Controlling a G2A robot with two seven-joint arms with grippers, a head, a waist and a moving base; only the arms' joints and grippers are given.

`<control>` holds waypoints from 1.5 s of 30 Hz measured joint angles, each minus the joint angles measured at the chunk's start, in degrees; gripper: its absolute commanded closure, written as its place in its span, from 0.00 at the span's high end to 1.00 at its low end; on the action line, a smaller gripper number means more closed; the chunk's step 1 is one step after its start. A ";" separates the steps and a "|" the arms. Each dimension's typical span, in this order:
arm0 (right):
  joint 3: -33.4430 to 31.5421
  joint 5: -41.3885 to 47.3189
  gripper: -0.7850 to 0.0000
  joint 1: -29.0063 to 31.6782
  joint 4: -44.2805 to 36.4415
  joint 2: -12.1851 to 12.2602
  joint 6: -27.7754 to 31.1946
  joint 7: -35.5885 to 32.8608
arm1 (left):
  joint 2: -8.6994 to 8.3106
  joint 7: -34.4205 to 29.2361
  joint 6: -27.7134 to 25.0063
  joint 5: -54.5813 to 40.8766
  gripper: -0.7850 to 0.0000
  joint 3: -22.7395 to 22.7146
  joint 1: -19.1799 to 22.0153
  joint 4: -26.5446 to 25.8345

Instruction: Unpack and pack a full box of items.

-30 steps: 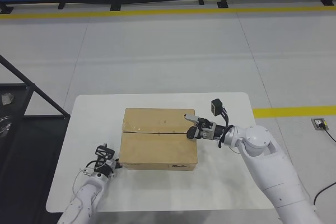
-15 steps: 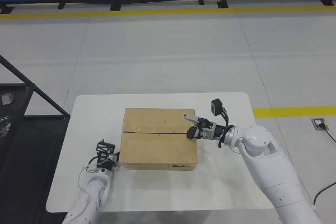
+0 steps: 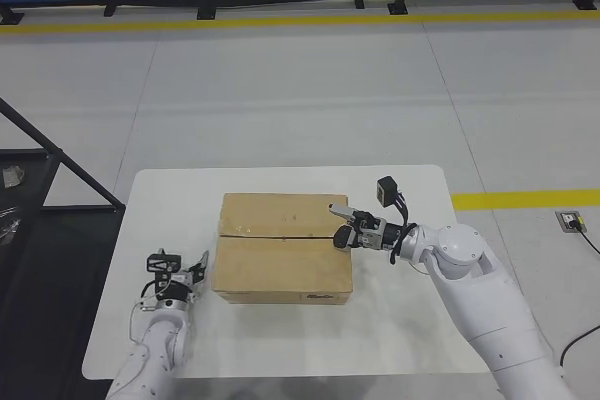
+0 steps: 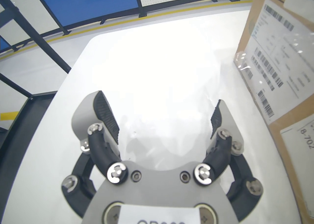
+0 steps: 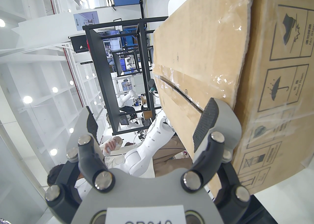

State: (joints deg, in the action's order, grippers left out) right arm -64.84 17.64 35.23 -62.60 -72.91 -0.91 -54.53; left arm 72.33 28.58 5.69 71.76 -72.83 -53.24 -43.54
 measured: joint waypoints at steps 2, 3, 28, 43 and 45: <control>0.00 0.00 1.00 0.00 0.00 0.00 0.00 0.00 | 0.04 -0.43 0.05 -0.67 1.00 -0.43 -0.04 0.06; 0.00 0.00 1.00 0.00 0.00 0.00 0.00 0.00 | 0.08 -0.56 0.06 -0.97 1.00 -0.56 -0.06 0.06; 0.00 0.00 1.00 0.00 0.00 0.00 0.00 0.00 | 1.99 3.57 0.37 -13.61 1.00 -4.41 -1.75 -3.18; 0.00 0.00 1.00 0.00 0.00 0.00 0.00 0.00 | 1.37 6.89 -8.48 -15.72 1.00 -7.93 -9.10 -10.33; 0.00 0.00 1.00 0.00 0.00 0.00 0.00 0.00 | 1.36 6.98 -8.80 -16.04 1.00 -8.10 -9.43 -10.81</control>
